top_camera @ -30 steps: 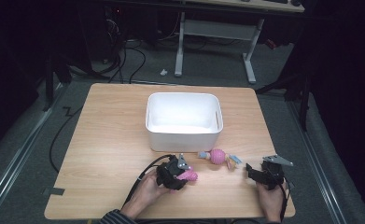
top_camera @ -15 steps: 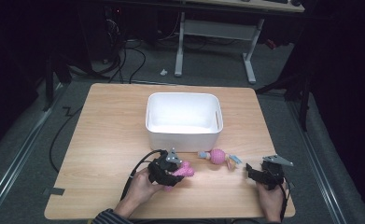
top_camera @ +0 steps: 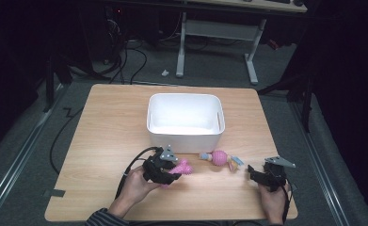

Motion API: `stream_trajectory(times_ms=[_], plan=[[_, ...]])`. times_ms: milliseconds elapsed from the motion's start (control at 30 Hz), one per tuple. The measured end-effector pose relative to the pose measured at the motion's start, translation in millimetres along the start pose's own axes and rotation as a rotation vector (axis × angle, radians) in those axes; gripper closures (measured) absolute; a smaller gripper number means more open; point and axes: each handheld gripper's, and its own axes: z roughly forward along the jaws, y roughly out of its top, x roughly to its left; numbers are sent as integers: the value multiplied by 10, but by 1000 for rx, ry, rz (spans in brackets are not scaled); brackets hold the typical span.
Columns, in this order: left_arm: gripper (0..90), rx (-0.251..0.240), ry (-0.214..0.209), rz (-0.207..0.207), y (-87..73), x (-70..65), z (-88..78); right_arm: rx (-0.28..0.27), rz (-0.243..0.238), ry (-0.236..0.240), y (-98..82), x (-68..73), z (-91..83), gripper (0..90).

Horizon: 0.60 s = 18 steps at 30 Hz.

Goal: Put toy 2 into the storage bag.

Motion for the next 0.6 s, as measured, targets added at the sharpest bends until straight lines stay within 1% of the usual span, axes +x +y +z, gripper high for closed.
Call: stream_trajectory(times_ms=[133, 200, 367, 400, 433, 500, 600], plan=[[590, -15, -1, -2, 22, 7, -63, 0, 0, 0, 0, 0, 0, 248], [590, -33, -6, -8, 37, 23, -115, 0, 0, 0, 0, 0, 0, 248], [591, -40, -4, -17, 54, 51, -172, 0, 0, 0, 0, 0, 0, 248], [592, -38, 1, -15, 62, 54, -198, 0, 1, 0, 0, 0, 0, 248], [591, -38, 1, -15, 62, 54, -198, 0, 1, 0, 0, 0, 0, 248], [591, -51, -9, -20, 69, 63, -248, 0, 0, 0, 0, 0, 0, 248], [592, -53, -3, -20, 79, 67, -288, 0, 0, 0, 0, 0, 0, 248]])
